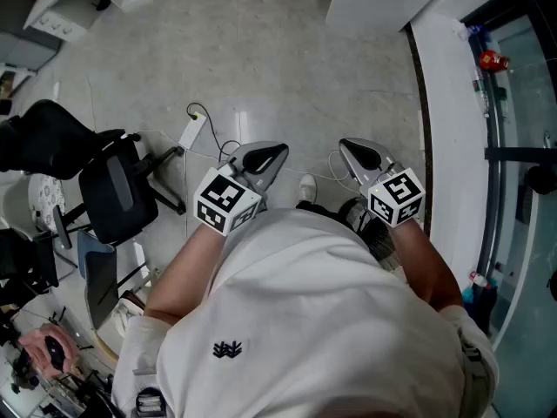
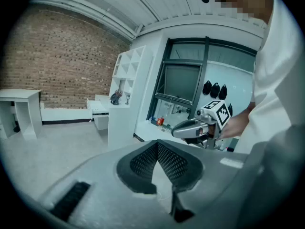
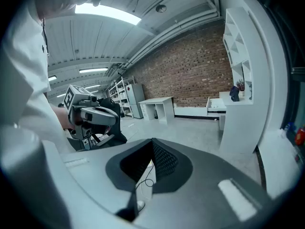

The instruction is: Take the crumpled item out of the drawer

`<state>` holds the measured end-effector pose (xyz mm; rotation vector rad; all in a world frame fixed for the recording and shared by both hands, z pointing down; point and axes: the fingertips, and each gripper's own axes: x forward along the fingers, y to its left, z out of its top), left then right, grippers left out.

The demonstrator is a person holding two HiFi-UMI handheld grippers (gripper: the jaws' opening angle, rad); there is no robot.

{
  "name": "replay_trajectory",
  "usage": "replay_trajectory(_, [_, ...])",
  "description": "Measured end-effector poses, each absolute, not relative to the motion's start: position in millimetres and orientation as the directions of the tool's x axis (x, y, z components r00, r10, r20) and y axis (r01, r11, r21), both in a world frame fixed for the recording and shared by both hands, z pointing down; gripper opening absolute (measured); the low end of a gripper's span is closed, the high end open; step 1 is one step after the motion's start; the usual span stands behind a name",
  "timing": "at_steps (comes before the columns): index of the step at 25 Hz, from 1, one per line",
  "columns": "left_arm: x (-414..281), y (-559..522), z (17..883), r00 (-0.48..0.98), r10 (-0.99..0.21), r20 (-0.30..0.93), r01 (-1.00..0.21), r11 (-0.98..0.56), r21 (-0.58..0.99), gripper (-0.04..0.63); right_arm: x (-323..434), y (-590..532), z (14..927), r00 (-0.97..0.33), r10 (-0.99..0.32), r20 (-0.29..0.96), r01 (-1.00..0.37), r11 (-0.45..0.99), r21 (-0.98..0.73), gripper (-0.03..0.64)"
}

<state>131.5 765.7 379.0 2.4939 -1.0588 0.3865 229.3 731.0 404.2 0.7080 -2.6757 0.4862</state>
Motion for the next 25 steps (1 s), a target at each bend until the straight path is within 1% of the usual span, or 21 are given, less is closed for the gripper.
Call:
replay_trajectory(7, [175,737,369,0.63,-0.665,0.401,-0.772,-0.593,0.228,0.006,288,692,403,-0.838,-0.423,0.345,-0.517,0.818,-0.252,0.011])
replay_trajectory(11, [189,728,364,0.611,-0.677,0.41,-0.786,-0.578,0.218,0.006,307,663,397,-0.844,-0.454,0.287,-0.521,0.821,-0.234,0.02])
replay_trajectory(13, [193,725,364,0.61,-0.672,0.42,-0.787,-0.576,0.222,0.006,313,643,391,-0.842,-0.464,0.275,-0.527,0.818,-0.232,0.237])
replay_trajectory(14, [196,724,364,0.612,-0.667,0.425,-0.785,-0.578,0.223,0.006,317,631,388,-0.837,-0.476,0.27,-0.536,0.812,-0.229,0.275])
replay_trajectory(16, [201,719,365,0.615,-0.658,0.434,-0.78,-0.586,0.218,0.006,324,608,382,-0.822,-0.508,0.257,-0.561,0.799,-0.216,0.284])
replay_trajectory(18, [204,711,368,0.622,-0.648,0.438,-0.774,-0.594,0.22,0.006,328,587,377,-0.807,-0.538,0.246,-0.585,0.785,-0.204,0.322])
replay_trajectory(21, [198,692,373,0.641,-0.631,0.438,-0.759,-0.607,0.237,0.006,322,558,376,-0.783,-0.577,0.233,-0.619,0.759,-0.2,0.337])
replay_trajectory(25, [178,650,378,0.661,-0.618,0.425,-0.74,-0.629,0.238,0.006,305,516,380,-0.759,-0.604,0.243,-0.648,0.738,-0.19,0.337])
